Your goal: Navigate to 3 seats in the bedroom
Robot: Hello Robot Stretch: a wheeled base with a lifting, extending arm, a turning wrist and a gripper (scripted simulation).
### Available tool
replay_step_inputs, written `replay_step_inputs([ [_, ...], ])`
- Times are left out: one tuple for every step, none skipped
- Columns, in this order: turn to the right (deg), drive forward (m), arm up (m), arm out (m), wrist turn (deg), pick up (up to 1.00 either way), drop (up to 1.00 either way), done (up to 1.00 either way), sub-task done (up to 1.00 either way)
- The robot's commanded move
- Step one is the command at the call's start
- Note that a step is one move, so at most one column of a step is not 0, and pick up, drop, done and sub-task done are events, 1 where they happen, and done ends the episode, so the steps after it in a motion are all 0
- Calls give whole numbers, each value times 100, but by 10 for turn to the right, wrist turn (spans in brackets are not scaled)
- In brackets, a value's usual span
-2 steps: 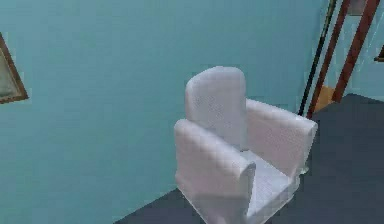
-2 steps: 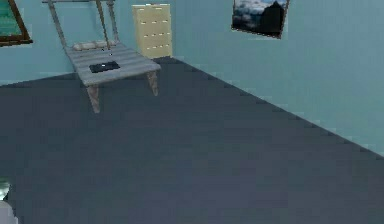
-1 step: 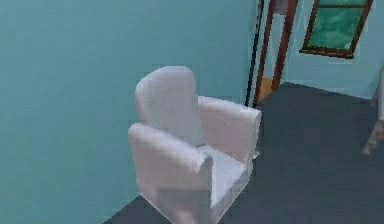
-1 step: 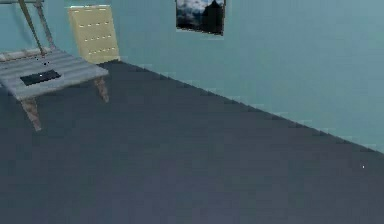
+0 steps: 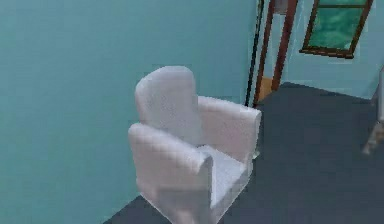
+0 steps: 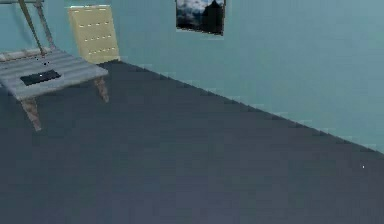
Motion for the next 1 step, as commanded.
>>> replay_step_inputs([
  [-450, 0, 0, 0, 0, 0, 0, 0, 0],
])
